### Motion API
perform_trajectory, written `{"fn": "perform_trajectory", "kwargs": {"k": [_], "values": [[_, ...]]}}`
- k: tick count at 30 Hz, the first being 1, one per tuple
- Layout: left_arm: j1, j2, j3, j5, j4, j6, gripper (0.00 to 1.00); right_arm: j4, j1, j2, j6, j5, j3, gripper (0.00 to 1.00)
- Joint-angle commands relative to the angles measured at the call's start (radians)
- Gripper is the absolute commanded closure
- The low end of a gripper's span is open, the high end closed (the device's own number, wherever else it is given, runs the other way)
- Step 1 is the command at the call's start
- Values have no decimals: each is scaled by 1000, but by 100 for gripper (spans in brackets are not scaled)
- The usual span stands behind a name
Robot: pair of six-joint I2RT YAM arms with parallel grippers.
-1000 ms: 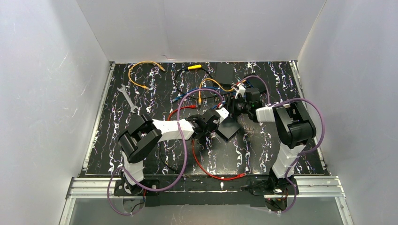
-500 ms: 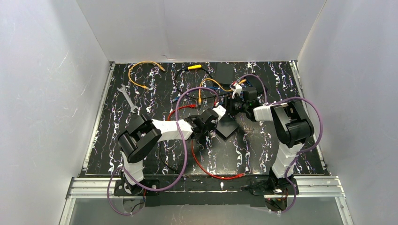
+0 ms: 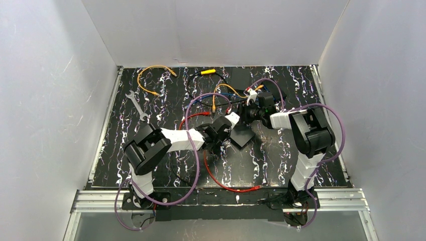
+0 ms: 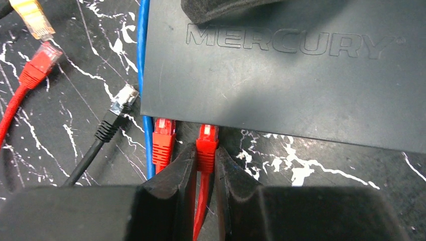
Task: Insert the plug into the switch port
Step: Insert the connector into the switch port.
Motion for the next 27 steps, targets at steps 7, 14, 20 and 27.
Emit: {"fn": "perform_trajectory", "kwargs": {"k": [7, 14, 20, 27], "values": [[9, -150, -107, 159, 235, -29, 100, -303, 10, -48, 59, -58, -86, 37], [9, -196, -104, 159, 77, -29, 86, -303, -12, -46, 52, 17, -86, 35], [9, -203, -20, 146, -178, -54, 72, -313, -17, -35, 42, 39, -79, 35], [11, -193, 12, 180, -303, -97, 64, -312, -17, -29, 39, 43, -76, 34]]}}
